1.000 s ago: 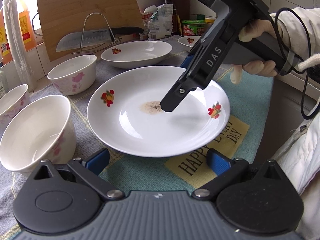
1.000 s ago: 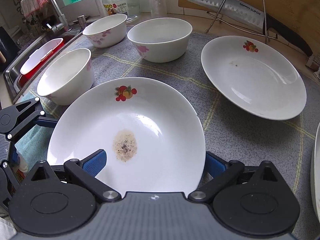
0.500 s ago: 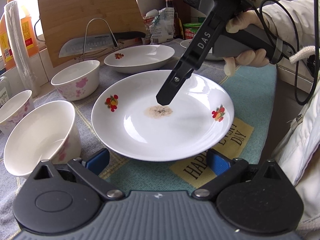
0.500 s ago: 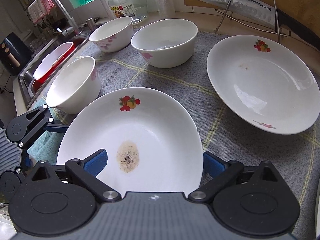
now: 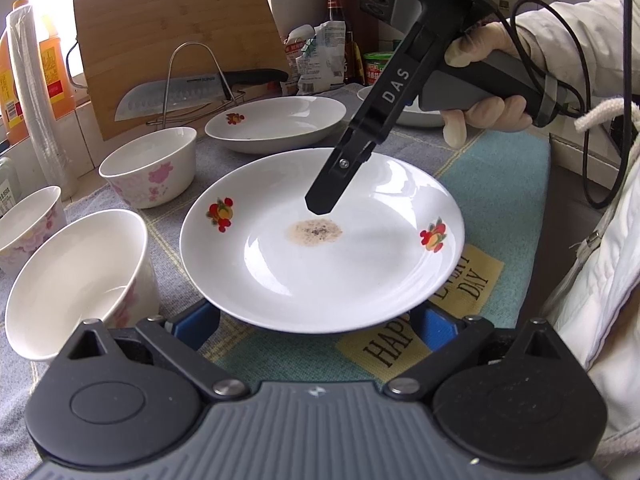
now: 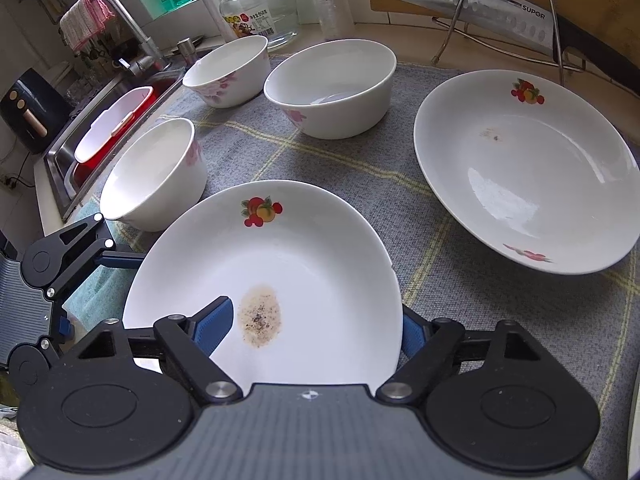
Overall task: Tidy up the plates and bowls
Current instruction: 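Close the right tool fingers on the stained plate rim, then lift the stained plate with the right tool toward the other plates, then carry the stained plate with the right tool and lower it onto a fruit-print plate, then open the right tool to release the stained plate on the stack, then move the left tool toward the rim of the fruit-print plate by the knife stand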
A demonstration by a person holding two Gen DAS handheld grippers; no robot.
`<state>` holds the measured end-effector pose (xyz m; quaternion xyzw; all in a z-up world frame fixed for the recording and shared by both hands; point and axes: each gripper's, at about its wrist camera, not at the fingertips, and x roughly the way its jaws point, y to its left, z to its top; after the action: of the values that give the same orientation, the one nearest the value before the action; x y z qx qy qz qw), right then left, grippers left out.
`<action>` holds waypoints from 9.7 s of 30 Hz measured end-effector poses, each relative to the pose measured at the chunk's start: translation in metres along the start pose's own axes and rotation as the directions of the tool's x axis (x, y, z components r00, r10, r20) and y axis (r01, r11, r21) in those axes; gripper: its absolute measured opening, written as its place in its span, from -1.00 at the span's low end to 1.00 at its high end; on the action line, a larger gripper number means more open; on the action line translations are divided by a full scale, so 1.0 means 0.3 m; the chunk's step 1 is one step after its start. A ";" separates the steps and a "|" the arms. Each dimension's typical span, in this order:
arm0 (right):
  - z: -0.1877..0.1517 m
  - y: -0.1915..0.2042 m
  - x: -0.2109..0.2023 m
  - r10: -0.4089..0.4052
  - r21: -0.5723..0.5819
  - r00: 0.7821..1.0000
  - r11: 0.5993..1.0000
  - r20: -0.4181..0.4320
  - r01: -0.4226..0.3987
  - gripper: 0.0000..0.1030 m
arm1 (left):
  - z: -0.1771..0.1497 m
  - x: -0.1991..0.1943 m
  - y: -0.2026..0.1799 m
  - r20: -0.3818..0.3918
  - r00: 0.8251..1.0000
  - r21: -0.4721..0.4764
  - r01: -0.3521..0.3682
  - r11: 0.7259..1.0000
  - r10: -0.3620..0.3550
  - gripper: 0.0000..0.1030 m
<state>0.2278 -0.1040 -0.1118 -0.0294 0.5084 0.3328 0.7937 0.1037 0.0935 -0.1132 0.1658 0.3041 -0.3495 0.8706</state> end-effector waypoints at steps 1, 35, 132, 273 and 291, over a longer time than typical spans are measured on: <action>0.001 -0.001 -0.002 -0.002 0.006 1.000 1.000 -0.001 0.002 0.66 | 0.002 -0.001 0.002 -0.002 1.000 -0.005 0.003 1.000 -0.003 0.94; -0.017 -0.004 -0.036 -0.023 0.034 0.999 0.999 -0.042 0.025 0.58 | 0.018 0.010 0.026 -0.011 0.998 -0.050 0.069 0.996 -0.070 0.94; -0.221 -0.454 -0.519 -0.186 0.175 0.967 0.972 0.175 0.155 0.51 | 0.526 0.406 -0.173 -0.078 0.975 0.103 0.217 0.971 -0.209 0.94; -0.202 -0.024 -0.277 -0.449 -0.001 0.842 0.882 0.299 0.471 1.00 | 0.494 0.187 0.062 -0.037 0.982 -0.235 -0.191 0.953 0.188 0.98; -0.175 -0.103 -0.147 -0.409 -0.009 0.880 0.906 0.240 0.423 1.00 | 0.642 0.294 0.090 -0.102 0.981 -0.202 -0.180 0.963 0.162 0.98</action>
<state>0.1921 -0.1700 -0.1097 -0.1229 0.3835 0.1710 0.8992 0.2528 -0.0290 -0.0217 0.1132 0.3604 -0.2315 0.8965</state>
